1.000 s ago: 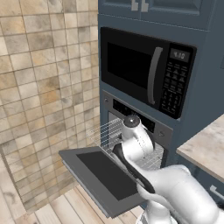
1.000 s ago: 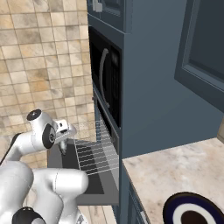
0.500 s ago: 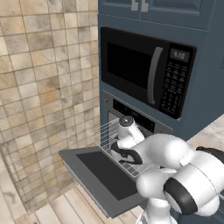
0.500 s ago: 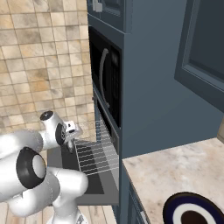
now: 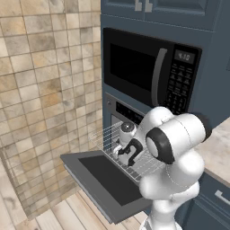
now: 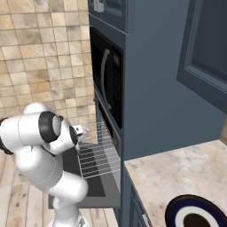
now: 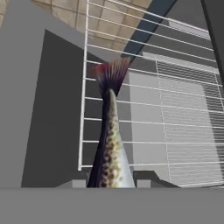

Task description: Place the fish on the top rack of the oven, and slide the tray back inside. Close the oven door.

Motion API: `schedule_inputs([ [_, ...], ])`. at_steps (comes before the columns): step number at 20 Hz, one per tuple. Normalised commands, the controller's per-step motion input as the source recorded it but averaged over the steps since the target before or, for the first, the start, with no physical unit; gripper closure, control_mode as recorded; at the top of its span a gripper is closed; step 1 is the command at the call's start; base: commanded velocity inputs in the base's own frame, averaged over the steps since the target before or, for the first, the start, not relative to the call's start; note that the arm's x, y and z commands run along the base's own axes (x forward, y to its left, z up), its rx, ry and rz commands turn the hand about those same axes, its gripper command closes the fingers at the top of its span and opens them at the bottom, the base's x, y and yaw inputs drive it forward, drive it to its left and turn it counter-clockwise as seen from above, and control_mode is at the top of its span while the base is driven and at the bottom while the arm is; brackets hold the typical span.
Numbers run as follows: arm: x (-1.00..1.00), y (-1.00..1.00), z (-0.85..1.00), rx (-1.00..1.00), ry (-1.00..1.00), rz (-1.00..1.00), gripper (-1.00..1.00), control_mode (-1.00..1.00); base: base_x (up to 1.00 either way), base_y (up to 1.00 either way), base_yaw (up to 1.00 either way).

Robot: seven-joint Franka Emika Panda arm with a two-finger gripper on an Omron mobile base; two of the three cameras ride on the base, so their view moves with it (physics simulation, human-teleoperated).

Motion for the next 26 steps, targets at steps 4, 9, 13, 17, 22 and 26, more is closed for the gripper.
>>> schedule_inputs([
  [4,0.53,0.0,-0.36,0.0,0.0,-0.01,1.0,-1.0,0.0,0.0,0.0],
  [9,0.56,0.02,-0.36,0.0,0.0,-0.01,1.0,-1.0,0.0,0.0,0.0],
  [13,0.51,0.19,-0.6,-0.01,0.0,-0.02,1.0,-1.0,0.0,0.0,0.0],
  [17,0.32,0.49,-0.85,-0.05,0.0,-0.03,1.0,-1.0,0.0,0.0,0.0],
  [22,0.45,0.33,-0.54,-0.02,0.0,-0.06,1.0,-1.0,0.0,0.0,0.0],
  [26,0.52,0.01,-0.25,0.0,0.0,-0.12,1.0,-1.0,0.0,0.0,0.0],
])
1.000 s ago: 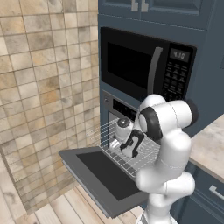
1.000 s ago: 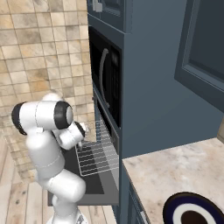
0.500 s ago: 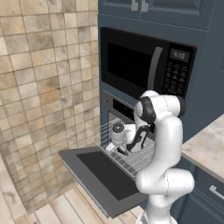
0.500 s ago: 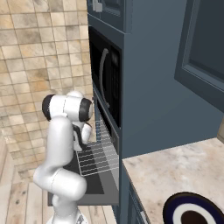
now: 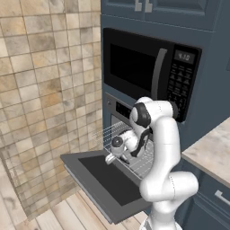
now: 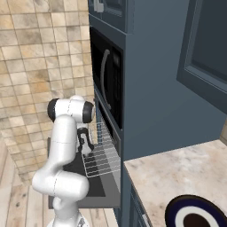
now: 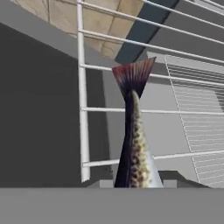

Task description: Place the fish on the top rack of the oven, and slide the tray back inside. Close the oven door.

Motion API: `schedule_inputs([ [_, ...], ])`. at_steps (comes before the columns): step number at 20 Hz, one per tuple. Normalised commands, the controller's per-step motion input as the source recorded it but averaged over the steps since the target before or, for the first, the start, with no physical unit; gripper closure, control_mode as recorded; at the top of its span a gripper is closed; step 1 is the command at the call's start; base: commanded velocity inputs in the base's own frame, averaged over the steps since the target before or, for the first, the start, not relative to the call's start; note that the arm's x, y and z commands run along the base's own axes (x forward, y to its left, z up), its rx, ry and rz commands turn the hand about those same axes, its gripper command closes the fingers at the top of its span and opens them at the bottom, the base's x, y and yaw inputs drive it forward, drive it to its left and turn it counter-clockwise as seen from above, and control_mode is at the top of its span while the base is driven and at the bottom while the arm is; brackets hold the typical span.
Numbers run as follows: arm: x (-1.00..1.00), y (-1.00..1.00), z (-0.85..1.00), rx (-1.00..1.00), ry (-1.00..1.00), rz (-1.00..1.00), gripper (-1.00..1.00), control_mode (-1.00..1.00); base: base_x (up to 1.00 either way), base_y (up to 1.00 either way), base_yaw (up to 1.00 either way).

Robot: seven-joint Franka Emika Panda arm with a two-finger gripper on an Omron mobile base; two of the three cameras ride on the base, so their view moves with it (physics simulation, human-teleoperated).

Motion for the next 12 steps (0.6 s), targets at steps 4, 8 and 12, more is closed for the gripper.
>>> schedule_inputs([
  [4,0.57,0.0,-0.2,0.0,0.0,-0.13,1.0,-1.0,0.0,0.0,0.0],
  [8,0.33,0.17,-0.28,0.0,0.0,-0.09,1.0,-1.0,0.0,0.0,0.0],
  [12,0.05,0.11,-0.03,0.0,0.0,-0.07,-1.0,-1.0,0.0,0.0,0.0],
])
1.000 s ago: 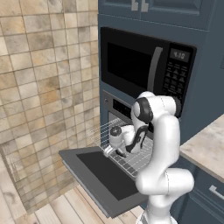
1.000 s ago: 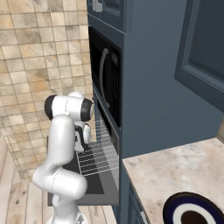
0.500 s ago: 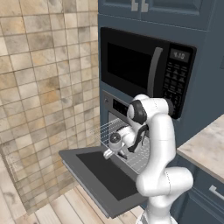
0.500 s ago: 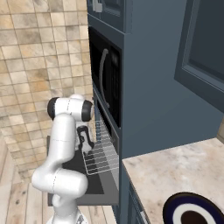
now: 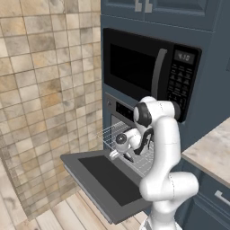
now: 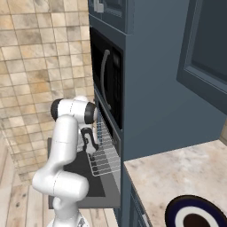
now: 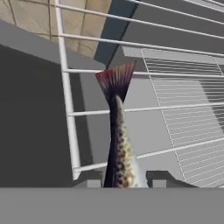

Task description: Place the fish on the top rack of the oven, and slide the tray back inside. Close the oven door.

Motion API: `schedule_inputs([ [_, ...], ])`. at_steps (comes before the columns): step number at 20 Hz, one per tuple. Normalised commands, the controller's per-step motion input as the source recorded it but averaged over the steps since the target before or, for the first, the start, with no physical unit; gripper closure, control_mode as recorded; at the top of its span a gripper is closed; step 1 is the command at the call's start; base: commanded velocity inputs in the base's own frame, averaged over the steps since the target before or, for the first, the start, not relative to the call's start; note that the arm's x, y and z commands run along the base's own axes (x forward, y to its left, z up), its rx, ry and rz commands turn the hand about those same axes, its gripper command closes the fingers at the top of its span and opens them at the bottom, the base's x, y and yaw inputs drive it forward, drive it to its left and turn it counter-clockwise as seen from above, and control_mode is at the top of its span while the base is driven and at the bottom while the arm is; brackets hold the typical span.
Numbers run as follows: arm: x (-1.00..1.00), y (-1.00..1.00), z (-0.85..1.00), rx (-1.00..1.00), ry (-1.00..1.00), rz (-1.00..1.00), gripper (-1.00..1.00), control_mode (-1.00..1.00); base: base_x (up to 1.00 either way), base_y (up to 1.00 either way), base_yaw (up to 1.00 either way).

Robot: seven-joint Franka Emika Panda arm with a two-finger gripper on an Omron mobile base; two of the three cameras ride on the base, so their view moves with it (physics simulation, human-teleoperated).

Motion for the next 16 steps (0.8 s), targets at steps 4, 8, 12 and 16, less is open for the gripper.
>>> schedule_inputs([
  [4,0.0,0.14,0.0,0.0,-0.02,-0.05,-1.0,-1.0,0.0,0.0,0.0],
  [8,0.0,0.2,0.12,0.0,-0.09,-0.07,-1.0,-1.0,0.0,0.0,0.0],
  [12,0.0,0.13,0.36,-0.01,-0.29,-0.1,-1.0,-1.0,0.0,0.0,0.0],
  [16,-0.31,0.02,0.73,0.0,-0.39,-0.1,-1.0,-1.0,0.0,0.0,0.0],
])
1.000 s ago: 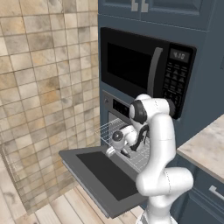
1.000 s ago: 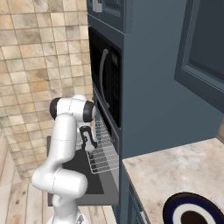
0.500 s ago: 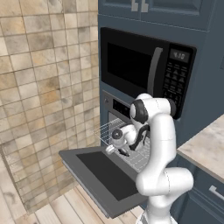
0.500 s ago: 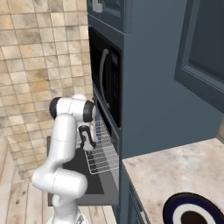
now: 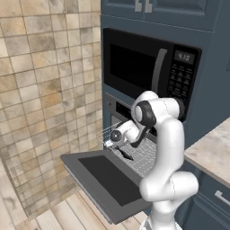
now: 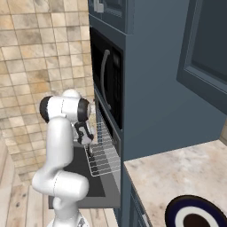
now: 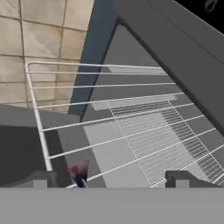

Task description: Place the fish on the top rack of the oven, and slide the tray back inside. Close the oven door.

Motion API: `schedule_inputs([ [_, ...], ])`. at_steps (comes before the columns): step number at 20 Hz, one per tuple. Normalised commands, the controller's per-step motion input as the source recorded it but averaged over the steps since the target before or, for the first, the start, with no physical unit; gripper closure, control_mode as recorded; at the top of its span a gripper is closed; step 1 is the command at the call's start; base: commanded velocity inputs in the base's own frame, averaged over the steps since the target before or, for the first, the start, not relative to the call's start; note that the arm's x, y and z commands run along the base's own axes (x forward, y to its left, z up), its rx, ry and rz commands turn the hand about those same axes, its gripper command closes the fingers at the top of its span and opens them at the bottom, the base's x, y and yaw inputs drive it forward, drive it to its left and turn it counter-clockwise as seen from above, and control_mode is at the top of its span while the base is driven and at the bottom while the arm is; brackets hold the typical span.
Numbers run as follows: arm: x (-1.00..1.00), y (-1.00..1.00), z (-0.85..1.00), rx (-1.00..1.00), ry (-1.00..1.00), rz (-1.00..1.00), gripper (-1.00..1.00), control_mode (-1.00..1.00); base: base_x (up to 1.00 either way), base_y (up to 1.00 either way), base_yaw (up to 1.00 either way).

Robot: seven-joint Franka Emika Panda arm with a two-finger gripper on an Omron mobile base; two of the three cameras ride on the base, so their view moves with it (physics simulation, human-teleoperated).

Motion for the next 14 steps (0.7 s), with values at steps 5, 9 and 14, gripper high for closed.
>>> schedule_inputs([
  [5,-0.75,0.46,0.31,-0.03,-0.14,-0.04,-1.0,-1.0,0.0,0.0,0.0],
  [9,-0.27,0.49,0.51,0.02,0.0,-0.06,-1.0,-1.0,0.0,0.0,0.0],
  [14,-0.26,0.37,0.77,0.06,-0.01,-0.04,-1.0,-1.0,0.0,0.0,0.0],
])
